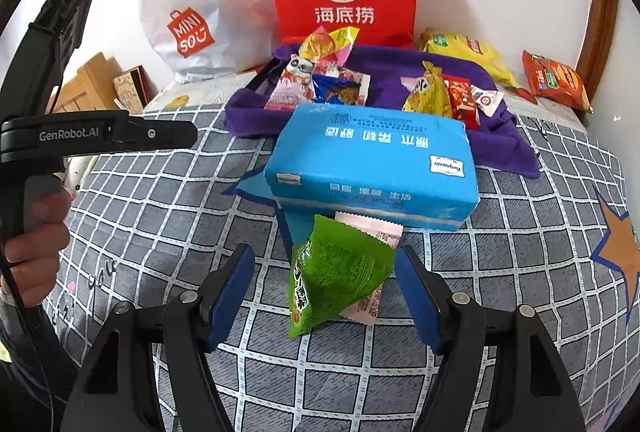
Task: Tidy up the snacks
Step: 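Grasp the green triangular pack with the right tool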
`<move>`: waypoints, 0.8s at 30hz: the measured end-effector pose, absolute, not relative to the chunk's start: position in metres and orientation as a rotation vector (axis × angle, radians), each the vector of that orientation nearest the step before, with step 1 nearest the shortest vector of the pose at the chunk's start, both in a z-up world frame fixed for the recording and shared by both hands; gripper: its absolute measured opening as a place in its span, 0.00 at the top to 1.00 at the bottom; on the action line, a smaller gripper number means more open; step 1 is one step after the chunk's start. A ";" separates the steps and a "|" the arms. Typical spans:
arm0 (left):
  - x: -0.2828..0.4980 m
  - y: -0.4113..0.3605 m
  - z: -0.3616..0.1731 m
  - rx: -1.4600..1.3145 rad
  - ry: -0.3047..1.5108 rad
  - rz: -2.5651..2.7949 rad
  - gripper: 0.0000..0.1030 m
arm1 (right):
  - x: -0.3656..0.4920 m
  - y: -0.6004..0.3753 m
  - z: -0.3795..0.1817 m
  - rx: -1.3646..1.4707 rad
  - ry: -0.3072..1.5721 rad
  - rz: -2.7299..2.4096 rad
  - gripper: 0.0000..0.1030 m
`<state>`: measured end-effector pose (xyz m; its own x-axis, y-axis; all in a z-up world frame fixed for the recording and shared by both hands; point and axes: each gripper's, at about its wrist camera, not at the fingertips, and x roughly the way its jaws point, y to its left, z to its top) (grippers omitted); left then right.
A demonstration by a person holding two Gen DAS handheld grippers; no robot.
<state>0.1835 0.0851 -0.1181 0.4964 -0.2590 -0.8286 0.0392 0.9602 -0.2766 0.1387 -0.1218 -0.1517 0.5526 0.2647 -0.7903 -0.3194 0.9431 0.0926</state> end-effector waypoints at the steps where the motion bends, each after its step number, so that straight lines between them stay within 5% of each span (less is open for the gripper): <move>1: 0.184 0.085 -0.119 -0.236 1.040 -0.183 0.33 | 0.139 -0.121 -0.153 -0.068 0.927 0.343 0.30; 24: 0.195 0.084 -0.146 -0.235 1.102 -0.167 0.33 | 0.163 -0.117 -0.201 -0.071 0.991 0.310 0.32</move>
